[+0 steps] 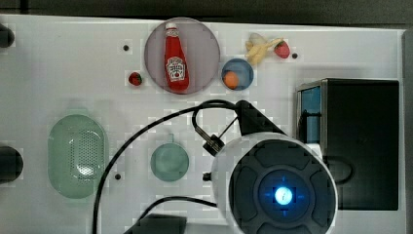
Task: Flap open oven.
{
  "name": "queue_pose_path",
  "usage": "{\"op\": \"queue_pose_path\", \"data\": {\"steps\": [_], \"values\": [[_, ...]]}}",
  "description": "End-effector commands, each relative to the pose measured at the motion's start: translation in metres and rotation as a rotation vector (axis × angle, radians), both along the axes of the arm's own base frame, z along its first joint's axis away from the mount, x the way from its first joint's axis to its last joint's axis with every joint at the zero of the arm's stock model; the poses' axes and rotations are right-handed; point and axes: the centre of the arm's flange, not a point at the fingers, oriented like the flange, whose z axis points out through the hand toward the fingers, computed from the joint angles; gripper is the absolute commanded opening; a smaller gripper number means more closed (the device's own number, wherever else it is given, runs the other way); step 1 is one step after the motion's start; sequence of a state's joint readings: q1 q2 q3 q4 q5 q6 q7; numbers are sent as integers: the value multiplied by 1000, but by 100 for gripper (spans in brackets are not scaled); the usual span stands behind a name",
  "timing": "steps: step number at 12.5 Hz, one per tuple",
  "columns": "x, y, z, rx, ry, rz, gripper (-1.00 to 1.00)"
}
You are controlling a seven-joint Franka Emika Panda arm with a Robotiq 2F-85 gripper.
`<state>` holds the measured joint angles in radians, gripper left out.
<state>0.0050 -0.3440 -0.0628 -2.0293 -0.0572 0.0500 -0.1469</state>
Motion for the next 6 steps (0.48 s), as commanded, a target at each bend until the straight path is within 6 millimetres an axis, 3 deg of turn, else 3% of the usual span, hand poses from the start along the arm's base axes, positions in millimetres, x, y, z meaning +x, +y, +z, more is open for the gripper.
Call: {"op": "queue_pose_path", "data": {"steps": [1, 4, 6], "values": [[-8, -39, -10, 9, -22, 247, -65], [-12, -79, -35, 2, -32, 383, -65], [-14, -106, -54, 4, -60, 385, -65]]}}
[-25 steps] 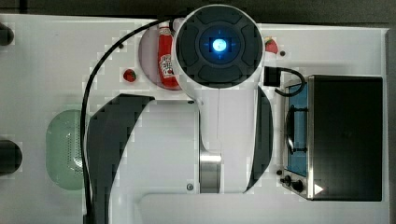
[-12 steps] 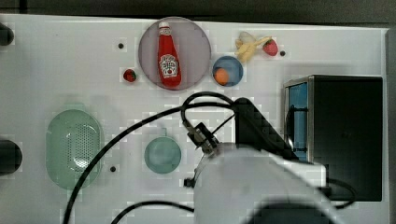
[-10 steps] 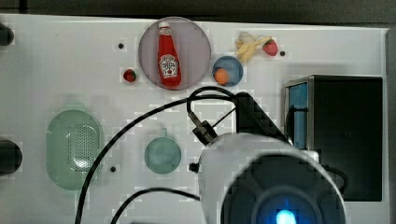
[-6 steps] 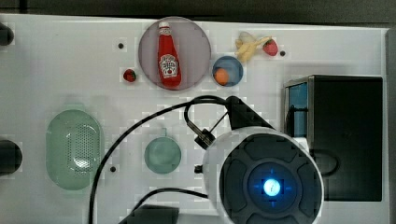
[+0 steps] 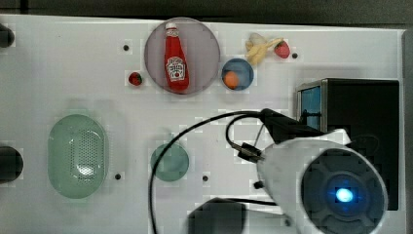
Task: Flap open oven.
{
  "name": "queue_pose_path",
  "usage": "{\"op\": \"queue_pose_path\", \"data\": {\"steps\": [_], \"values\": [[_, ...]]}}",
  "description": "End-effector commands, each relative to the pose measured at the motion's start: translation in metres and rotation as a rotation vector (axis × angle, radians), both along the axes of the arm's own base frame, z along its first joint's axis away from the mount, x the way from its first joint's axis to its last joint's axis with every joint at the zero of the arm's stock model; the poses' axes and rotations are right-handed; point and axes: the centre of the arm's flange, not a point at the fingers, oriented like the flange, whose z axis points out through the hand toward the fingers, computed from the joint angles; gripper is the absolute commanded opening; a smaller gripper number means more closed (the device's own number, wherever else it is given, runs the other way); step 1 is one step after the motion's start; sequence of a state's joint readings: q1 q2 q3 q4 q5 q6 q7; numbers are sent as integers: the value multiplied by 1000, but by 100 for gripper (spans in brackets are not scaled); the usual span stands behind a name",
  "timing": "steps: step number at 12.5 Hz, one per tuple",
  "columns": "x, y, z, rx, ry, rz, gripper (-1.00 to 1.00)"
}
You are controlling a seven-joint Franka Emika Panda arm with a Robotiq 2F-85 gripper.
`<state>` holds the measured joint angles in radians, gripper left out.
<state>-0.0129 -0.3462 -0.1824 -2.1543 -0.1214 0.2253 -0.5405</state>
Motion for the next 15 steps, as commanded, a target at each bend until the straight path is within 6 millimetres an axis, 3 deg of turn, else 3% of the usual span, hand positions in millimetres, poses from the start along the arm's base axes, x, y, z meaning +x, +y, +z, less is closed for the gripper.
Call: {"op": "queue_pose_path", "data": {"steps": [1, 9, 15], "values": [[-10, -47, -18, 14, -46, 82, -65], [12, -125, -104, -28, -71, 257, -65], [26, -158, -161, -89, -69, 232, -65]]}}
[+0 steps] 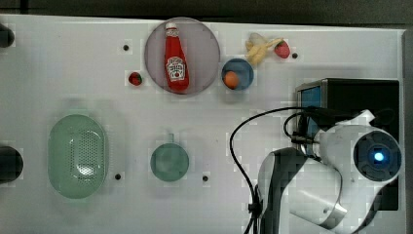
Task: Flap open oven.
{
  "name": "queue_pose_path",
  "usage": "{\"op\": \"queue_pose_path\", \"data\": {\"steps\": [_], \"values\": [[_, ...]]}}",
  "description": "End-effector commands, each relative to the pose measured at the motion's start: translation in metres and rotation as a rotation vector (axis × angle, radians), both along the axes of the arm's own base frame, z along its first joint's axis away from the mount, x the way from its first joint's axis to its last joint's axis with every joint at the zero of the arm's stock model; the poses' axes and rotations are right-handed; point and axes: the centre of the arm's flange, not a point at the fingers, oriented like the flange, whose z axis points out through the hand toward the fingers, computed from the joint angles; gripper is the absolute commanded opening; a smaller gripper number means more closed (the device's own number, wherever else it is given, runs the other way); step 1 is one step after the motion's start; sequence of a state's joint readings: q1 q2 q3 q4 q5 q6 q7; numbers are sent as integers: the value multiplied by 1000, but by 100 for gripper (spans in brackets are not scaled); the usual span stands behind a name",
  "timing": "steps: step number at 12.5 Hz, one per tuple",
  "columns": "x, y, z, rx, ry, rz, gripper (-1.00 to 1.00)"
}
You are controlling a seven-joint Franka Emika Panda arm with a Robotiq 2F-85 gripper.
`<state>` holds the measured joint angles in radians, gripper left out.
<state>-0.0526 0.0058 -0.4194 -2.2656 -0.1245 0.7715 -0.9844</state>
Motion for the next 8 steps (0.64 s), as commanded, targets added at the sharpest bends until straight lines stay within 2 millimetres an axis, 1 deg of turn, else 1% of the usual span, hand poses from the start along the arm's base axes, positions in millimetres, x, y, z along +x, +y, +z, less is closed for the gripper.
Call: {"op": "queue_pose_path", "data": {"steps": [1, 4, 7, 8], "values": [[-2, -22, 2, -25, -23, 21, -65], [4, -23, -23, -40, -5, 26, -65], [8, -21, -43, -48, 16, 37, -65], [10, -18, -48, -47, 25, 44, -65]]}}
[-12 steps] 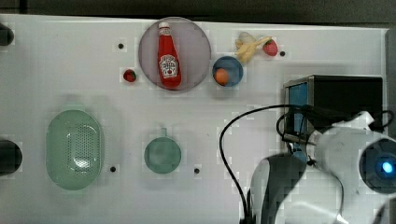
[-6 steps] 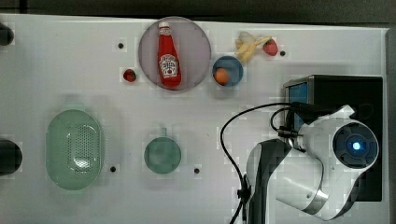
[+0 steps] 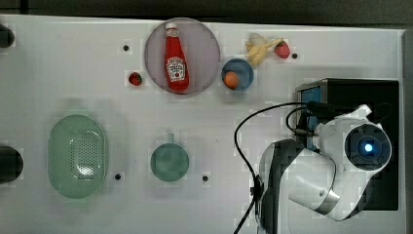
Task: Flap open oven.
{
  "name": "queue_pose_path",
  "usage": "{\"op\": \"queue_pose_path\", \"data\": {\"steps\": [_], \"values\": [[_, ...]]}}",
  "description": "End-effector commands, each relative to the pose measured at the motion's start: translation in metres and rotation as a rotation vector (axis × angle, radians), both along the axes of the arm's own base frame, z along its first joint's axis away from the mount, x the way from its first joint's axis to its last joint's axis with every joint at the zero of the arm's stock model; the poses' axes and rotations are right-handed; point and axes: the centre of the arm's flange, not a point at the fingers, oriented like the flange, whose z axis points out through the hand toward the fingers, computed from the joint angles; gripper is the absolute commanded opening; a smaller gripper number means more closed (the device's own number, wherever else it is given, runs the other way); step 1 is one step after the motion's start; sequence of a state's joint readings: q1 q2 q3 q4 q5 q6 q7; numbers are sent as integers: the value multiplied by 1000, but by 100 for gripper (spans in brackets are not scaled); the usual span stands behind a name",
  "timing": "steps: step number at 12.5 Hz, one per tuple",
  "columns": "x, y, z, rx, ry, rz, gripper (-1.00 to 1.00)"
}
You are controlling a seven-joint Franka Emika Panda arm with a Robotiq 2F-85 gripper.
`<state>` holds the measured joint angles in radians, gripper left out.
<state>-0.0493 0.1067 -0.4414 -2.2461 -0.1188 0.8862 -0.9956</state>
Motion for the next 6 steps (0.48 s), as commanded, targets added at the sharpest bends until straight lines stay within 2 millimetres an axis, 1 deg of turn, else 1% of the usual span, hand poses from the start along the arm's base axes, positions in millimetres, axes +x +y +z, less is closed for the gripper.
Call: {"op": "queue_pose_path", "data": {"steps": [1, 3, 6], "values": [[-1, 0, -21, -3, 51, 45, -65], [3, 8, -22, -23, 63, 70, -65], [10, 29, -26, -117, 102, 93, -65]]}}
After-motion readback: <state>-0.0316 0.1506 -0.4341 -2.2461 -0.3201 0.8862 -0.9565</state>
